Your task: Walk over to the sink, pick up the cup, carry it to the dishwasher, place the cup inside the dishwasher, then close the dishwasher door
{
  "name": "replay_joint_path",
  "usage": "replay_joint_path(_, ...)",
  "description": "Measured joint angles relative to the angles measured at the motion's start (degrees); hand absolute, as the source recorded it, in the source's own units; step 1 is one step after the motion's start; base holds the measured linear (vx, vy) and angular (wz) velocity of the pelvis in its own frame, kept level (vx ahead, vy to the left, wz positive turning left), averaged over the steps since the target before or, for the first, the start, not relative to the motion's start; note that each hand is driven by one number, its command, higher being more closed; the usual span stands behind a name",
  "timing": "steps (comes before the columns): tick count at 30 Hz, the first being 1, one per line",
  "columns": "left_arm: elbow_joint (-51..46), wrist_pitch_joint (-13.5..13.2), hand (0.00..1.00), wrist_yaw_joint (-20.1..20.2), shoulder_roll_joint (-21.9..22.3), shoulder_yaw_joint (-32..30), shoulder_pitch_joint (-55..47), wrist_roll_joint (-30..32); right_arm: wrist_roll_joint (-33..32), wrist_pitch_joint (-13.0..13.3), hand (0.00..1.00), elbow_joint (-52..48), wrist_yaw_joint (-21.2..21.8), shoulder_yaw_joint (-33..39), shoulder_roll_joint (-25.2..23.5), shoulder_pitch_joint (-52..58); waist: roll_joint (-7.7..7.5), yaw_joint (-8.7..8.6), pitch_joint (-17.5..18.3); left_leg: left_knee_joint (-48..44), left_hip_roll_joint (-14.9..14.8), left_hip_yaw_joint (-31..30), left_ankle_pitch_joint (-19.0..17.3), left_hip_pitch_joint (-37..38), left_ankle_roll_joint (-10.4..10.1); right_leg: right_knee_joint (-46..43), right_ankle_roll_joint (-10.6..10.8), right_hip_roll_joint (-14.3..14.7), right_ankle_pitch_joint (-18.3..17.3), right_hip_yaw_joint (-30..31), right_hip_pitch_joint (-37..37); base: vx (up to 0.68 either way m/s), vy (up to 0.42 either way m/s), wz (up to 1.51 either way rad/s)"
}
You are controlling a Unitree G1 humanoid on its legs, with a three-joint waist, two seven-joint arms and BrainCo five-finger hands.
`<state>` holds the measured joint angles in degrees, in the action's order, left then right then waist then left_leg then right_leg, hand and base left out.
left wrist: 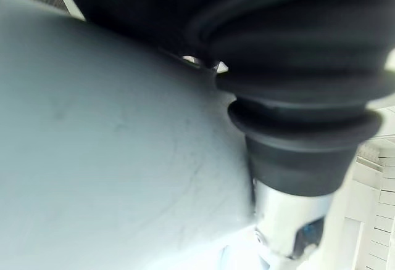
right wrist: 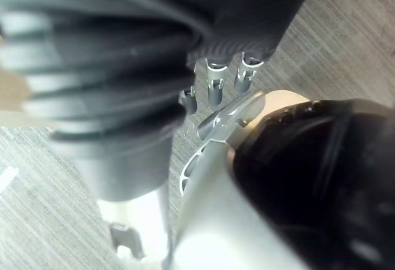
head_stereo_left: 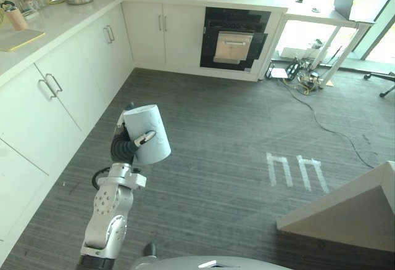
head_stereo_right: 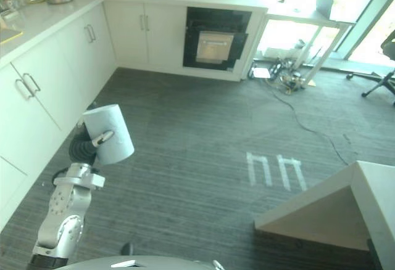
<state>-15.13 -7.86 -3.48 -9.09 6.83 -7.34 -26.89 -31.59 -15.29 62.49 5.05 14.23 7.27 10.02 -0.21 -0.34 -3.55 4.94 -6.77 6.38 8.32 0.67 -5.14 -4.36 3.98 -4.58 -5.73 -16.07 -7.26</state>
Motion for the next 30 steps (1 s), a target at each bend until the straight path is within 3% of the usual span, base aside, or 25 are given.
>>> replay_joint_path(5, 0.8, 2.8, 1.0, 0.0, 0.0, 0.1, 0.8, -1.1, -0.5, 1.1, 0.0, 1.1, 2.1, 0.7, -0.1, -0.1, 0.03, -0.24, 0.0, 0.0, 0.3, 0.8, -0.4, 0.2, 0.1, 0.0, 0.1, -0.1, -0.2, 0.3, 0.0, 0.0, 0.0, -0.03)
replay_joint_path(12, 5.5, 9.3, 1.0, -0.8, 0.2, 0.0, 3.2, -3.4, -2.6, 3.0, 0.0, 1.5, 4.1, 2.9, -0.8, -0.6, -0.02, -0.66, -0.1, 0.0, 0.9, 3.2, -1.9, 2.0, 0.3, -0.5, 0.2, -1.2, -0.8, 1.8, -0.2, 0.04, 0.01, -0.16)
replay_joint_path(14, 5.5, 10.9, 1.0, -1.2, 1.3, 0.3, 4.1, -3.3, -3.4, 3.1, 0.0, 1.6, 5.3, 3.3, -0.5, -0.3, -1.75, -1.28, -0.1, 0.0, 3.5, 4.3, -4.0, 3.5, 1.2, -7.1, 1.3, -4.8, -4.6, 2.3, 1.5, 0.1, 0.093, -0.09)
replay_joint_path(15, 5.5, 11.4, 1.0, -1.1, 2.0, 0.7, 5.1, -3.2, -4.3, 3.3, 0.0, 1.6, 5.4, 4.0, -0.2, 0.2, -1.77, -1.41, -0.5, 0.0, 4.4, 3.7, -4.8, 4.6, 2.0, -11.9, 1.3, -5.8, -5.7, 2.7, 2.2, 0.1, 0.068, -0.03)
replay_joint_path(16, 5.8, 11.6, 1.0, -1.1, 2.8, 0.7, 5.9, -3.2, -4.8, 3.6, 0.0, 1.4, 5.4, 4.0, 0.0, -0.1, -1.34, -1.41, -1.0, -0.1, 5.1, 3.6, -5.2, 5.4, 2.3, -19.6, 1.1, -7.2, -5.8, 2.8, 5.1, 0.08, 0.102, 0.05)
replay_joint_path(17, 6.0, 11.8, 1.0, -1.1, 2.9, 1.3, 7.1, -2.9, -5.4, 3.8, 0.0, 1.3, 5.3, 4.3, -0.3, 0.0, -1.43, -1.84, -1.4, -0.4, 5.6, 3.0, -5.9, 6.9, 3.1, -29.9, -1.4, -8.9, -3.8, 3.0, 8.7, 0.03, 0.089, 0.13)
replay_joint_path(18, 6.1, 11.8, 1.0, -1.2, 2.9, 1.7, 7.6, -2.8, -5.5, 3.8, 0.0, 1.4, 5.0, 4.4, -0.7, 0.1, -1.69, -2.0, -1.6, -0.4, 5.7, 2.6, -6.3, 8.4, 3.6, -34.5, -2.3, -9.7, -2.1, 3.3, 10.4, 0.13, 0.105, 0.26)
replay_joint_path(19, 6.9, 11.7, 1.0, -1.5, 3.0, 2.1, 8.4, -2.9, -6.8, 3.7, 0.0, 1.7, 4.7, 5.7, -2.2, 0.5, -0.93, -2.24, -2.0, -0.5, 5.0, 1.8, -6.8, 10.3, 4.5, -40.0, -1.8, -9.1, -3.6, 5.3, 13.0, 0.16, 0.057, 0.26)
replay_joint_path(20, 7.8, 11.6, 1.0, -1.7, 3.0, 1.7, 8.6, -3.3, -7.3, 3.2, 0.0, 1.6, 4.8, 7.4, -3.4, 0.7, -1.58, -2.9, -2.1, -1.0, 3.8, 1.4, -8.1, 11.2, 4.0, -38.4, -1.8, -7.1, -8.0, 6.0, 14.2, 0.16, 0.035, 0.24)
replay_joint_path(22, 8.7, 11.6, 1.0, -1.6, 3.0, 0.8, 9.1, -3.3, -7.0, 2.7, 0.0, 1.7, 4.9, 10.9, -4.8, 1.4, -2.76, -2.98, -2.8, -3.8, 2.7, 1.5, -10.8, 11.0, 3.8, -31.0, -1.1, -4.8, -8.3, 6.0, 16.6, 0.06, -0.002, 0.09)
replay_joint_path(26, 7.9, 12.1, 1.0, -1.7, 3.3, 0.5, 10.8, -3.3, -6.2, 1.9, 0.0, 1.4, 4.5, 15.7, -7.6, 6.3, -2.99, -3.21, -2.9, -7.4, 1.6, 1.8, -15.7, 12.6, 2.2, -10.0, -0.4, -3.2, 0.1, 8.1, 18.3, 0.21, -0.084, 0.07)
replay_joint_path(28, 6.0, 12.6, 1.0, -1.6, 3.4, 0.5, 11.1, -4.1, -6.2, 1.1, 0.0, 1.4, 4.3, 15.8, -8.4, 8.7, -3.73, -3.26, -2.5, -9.2, 1.5, 2.0, -18.3, 14.0, 0.6, -8.4, -0.7, -3.8, 1.0, 8.3, 17.5, 0.32, -0.183, 0.06)
replay_joint_path(30, 5.0, 13.6, 1.0, -1.2, 4.8, 0.8, 11.2, -4.5, -6.2, 1.1, 0.0, 1.3, 4.3, 16.5, -8.4, 10.0, -2.56, -3.69, -2.0, -9.9, -1.1, 2.3, -20.8, 16.2, -1.0, -14.0, -0.7, -2.9, 3.0, 6.5, 17.7, 0.42, -0.254, 0.16)
